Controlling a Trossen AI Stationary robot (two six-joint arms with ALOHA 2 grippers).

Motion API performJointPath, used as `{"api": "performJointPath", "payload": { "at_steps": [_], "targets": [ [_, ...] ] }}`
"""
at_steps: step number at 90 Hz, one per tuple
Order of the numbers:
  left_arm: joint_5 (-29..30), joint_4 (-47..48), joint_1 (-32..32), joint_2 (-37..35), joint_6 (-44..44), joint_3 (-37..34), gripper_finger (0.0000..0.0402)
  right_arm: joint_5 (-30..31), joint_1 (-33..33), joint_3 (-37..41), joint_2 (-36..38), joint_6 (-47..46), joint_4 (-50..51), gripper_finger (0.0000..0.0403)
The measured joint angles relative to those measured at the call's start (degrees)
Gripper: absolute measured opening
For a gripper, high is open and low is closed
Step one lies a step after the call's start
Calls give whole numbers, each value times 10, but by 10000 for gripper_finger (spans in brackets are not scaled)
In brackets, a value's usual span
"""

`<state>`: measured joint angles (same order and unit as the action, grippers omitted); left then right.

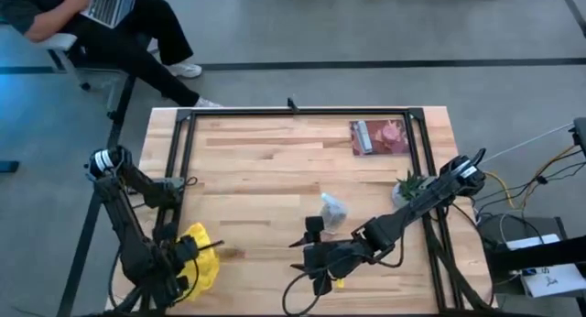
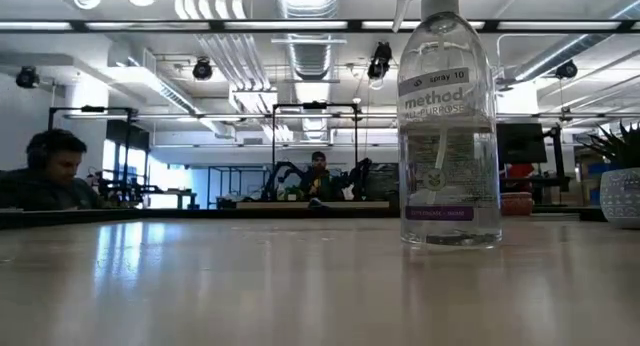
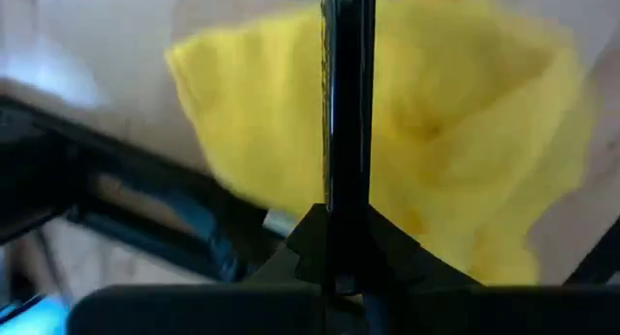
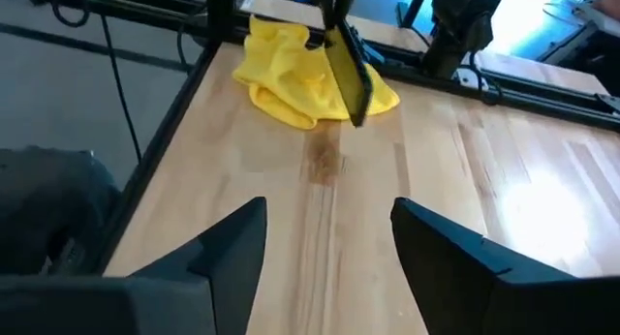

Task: Apply microfiber cloth
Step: Spray the black cellphone with the spray bottle

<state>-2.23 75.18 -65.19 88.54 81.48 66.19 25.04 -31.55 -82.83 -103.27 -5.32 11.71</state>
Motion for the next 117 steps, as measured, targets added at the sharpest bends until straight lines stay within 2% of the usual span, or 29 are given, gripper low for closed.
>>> {"api": "performJointPath", "payload": {
  "at_steps": [11,25,42,51,67,78,82,86,96,103,108,117],
  "targets": [
    [-7,-3,0,42,-54,22,11,0,2,0,-4,0,0,200],
    [-22,-7,0,101,-65,40,12,0,4,0,-5,0,0,203],
    [-121,-14,-1,149,-63,42,52,0,4,0,-5,-1,0,217],
    [-156,-20,-2,156,-60,42,79,0,5,0,-5,-1,1,225],
    [-159,-38,-1,145,-33,51,119,0,5,0,-5,-2,3,241],
    [-184,-33,-1,126,-24,71,142,0,5,0,-5,0,6,250],
    [-176,-22,-1,113,-14,79,147,0,5,0,-5,4,9,254],
    [-143,-5,-2,99,-3,83,150,0,5,0,-5,6,11,257],
    [-5,20,-1,69,7,81,148,-1,5,0,-5,7,13,264],
    [68,39,4,55,6,72,139,-2,5,0,-4,7,14,268],
    [93,44,12,50,5,60,129,-2,5,0,-4,6,14,270],
    [90,43,30,41,5,23,107,-2,5,0,-4,5,16,274]
  ]
}}
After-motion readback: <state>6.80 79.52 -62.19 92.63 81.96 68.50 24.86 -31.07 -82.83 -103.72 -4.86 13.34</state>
